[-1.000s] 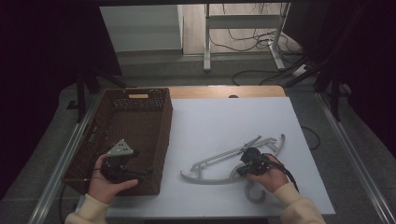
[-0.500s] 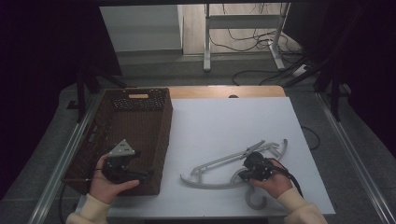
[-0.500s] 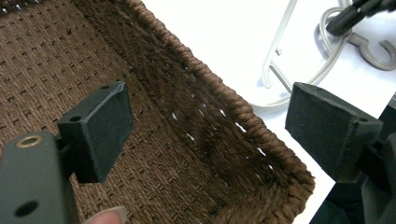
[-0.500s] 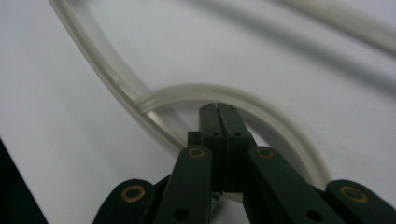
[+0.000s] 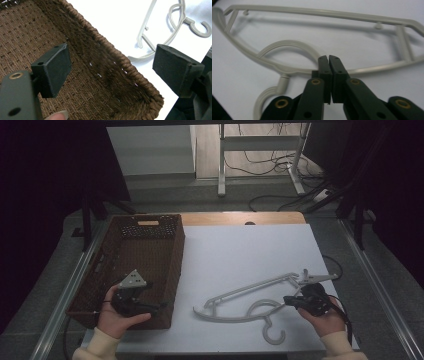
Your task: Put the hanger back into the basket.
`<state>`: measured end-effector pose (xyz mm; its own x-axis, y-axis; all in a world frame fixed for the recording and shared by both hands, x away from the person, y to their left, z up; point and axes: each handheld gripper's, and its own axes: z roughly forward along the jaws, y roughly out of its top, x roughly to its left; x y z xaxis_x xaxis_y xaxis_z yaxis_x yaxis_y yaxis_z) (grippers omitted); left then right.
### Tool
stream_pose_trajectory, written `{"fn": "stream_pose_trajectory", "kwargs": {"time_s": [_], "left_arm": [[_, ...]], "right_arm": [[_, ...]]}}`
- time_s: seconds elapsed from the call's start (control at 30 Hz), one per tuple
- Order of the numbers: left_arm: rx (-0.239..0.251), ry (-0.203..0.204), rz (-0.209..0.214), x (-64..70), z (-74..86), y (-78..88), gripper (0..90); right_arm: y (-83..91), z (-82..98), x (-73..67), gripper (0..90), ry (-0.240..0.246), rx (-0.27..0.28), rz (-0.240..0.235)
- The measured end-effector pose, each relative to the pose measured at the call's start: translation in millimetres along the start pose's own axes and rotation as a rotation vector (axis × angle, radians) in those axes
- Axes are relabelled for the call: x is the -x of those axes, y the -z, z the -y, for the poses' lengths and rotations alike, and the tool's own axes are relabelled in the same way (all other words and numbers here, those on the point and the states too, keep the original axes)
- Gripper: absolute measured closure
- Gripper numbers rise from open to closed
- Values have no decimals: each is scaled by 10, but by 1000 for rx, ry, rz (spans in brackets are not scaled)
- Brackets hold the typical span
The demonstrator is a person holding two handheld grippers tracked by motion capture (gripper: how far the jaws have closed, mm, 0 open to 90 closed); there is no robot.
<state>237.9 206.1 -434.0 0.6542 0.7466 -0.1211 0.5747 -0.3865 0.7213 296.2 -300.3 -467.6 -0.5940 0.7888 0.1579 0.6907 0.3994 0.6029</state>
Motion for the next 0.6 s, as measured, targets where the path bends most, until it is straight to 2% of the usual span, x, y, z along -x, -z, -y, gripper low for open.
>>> {"fn": "stream_pose_trajectory", "kwargs": {"time_s": [0.07, 0.1, 0.13, 0.17, 0.23, 0.27, 0.3, 0.37, 0.4, 0.6], "left_arm": [[0, 0, 0, 1, -1, -1, 158], [0, 1, 0, -1, -2, -6, 158], [0, 1, 0, -1, -2, -6, 158], [-2, -1, -1, 2, -2, -12, 158], [1, -8, 2, 12, -4, -18, 157], [1, -8, 2, 12, -4, -18, 157], [6, -17, 6, 32, -10, -23, 157], [7, -18, 8, 47, -14, -26, 157], [10, -28, 11, 67, -23, -31, 156], [16, -48, 21, 138, -72, -39, 158]], "right_arm": [[6, 15, 41, 829, -8, 12, -1], [8, 33, 102, 705, -17, 34, -16], [8, 33, 102, 705, -17, 34, -16], [12, 32, 129, 520, -8, 72, -11], [18, 20, 138, 386, -7, 88, -2], [18, 20, 138, 386, -7, 88, -2], [19, 17, 143, 302, -1, 98, 12], [20, 19, 148, 268, 0, 99, 19], [22, 24, 164, 215, 4, 100, 35], [50, 37, 229, 163, -1, 117, 40]]}}
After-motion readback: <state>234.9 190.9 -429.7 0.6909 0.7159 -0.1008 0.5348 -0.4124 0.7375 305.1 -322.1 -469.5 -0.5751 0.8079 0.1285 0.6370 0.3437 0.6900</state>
